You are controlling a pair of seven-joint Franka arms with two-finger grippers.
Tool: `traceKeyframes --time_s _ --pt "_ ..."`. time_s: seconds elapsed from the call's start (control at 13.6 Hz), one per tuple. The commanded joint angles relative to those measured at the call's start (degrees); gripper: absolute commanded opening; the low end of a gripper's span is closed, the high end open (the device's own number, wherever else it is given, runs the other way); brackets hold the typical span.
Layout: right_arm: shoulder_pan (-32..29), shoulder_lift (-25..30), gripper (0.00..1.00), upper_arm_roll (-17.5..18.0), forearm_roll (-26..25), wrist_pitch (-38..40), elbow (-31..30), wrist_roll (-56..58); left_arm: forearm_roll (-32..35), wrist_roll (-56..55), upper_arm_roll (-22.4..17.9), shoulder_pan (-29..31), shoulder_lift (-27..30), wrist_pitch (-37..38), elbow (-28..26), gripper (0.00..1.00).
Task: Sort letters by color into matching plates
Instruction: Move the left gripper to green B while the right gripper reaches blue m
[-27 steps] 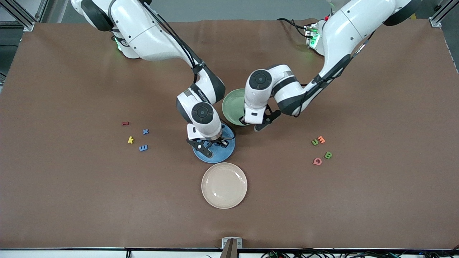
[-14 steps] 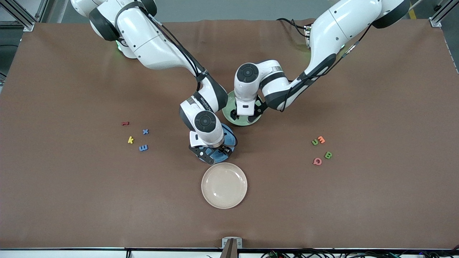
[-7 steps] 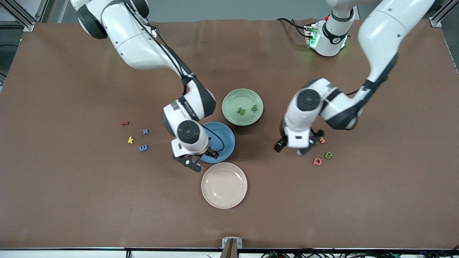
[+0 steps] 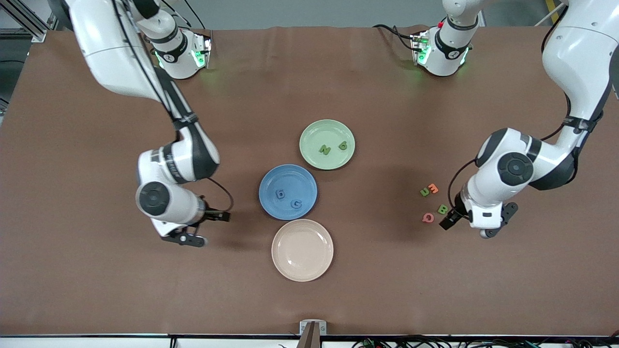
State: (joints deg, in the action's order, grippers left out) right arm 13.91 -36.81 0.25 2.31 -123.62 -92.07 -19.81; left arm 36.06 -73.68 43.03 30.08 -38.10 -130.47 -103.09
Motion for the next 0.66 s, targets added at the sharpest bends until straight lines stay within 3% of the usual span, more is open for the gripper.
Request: traceKeyframes --time_s 0.0,0.29,0.59 --pt "-3.4 7.0 1.0 1.2 -0.1 -7.5 -13.5 9.3 0.5 -0.6 -2.2 -1.3 -2.1 -1.2 1.2 0.94" --pt "-5.7 8.2 1.0 1.2 -0.1 -13.9 -20.3 23.5 0.1 -1.3 -3.6 -1.3 -3.6 -1.7 0.9 0.89" --pt "-5.4 9.0 1.0 1.4 -0.1 -14.9 -23.4 26.7 0.4 -5.7 -3.6 -1.4 -4.1 -1.7 -0.3 0.85"
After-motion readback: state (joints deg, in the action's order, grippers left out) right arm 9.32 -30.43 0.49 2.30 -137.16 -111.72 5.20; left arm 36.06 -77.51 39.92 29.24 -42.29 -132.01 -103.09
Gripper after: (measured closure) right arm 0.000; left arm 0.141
